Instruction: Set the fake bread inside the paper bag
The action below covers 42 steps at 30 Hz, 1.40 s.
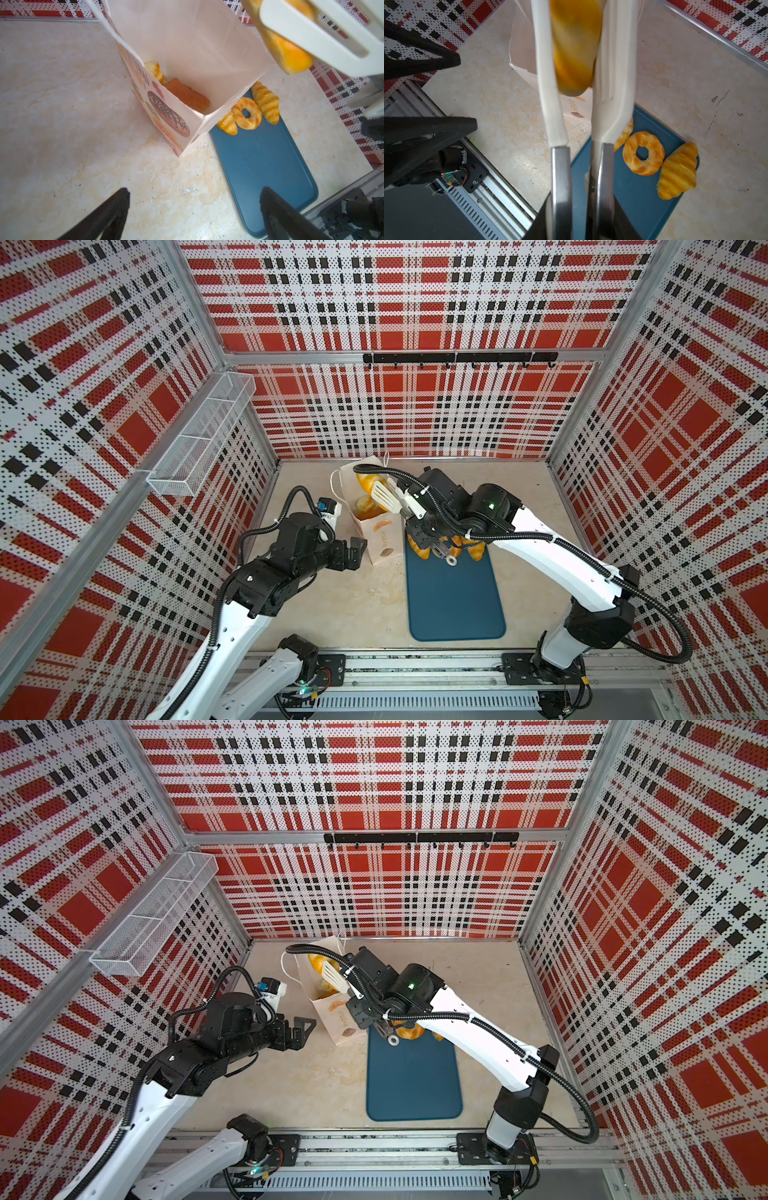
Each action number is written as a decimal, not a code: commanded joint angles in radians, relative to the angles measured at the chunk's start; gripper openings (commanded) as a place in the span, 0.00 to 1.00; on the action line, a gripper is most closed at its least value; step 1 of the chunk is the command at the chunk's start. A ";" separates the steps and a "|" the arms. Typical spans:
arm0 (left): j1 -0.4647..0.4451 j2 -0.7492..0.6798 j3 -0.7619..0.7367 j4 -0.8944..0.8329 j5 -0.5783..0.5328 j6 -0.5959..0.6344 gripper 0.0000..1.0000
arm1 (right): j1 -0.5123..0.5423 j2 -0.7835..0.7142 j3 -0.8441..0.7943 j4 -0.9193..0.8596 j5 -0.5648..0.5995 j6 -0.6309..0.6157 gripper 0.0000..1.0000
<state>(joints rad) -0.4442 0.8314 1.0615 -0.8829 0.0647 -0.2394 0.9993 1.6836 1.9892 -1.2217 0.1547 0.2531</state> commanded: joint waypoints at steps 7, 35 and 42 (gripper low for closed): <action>0.016 0.014 0.019 0.053 0.062 0.040 0.99 | -0.032 0.080 0.105 0.042 -0.046 -0.044 0.34; 0.011 -0.011 0.009 0.033 0.054 0.031 1.00 | -0.056 0.059 0.090 0.018 0.018 -0.042 0.57; -0.152 -0.029 -0.007 0.035 -0.112 0.018 1.00 | -0.055 -0.067 -0.045 0.042 0.023 0.006 0.57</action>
<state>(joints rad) -0.5362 0.8124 1.0649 -0.8463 0.0532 -0.2165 0.9466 1.7061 1.9713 -1.2297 0.1616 0.2321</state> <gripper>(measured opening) 0.995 0.571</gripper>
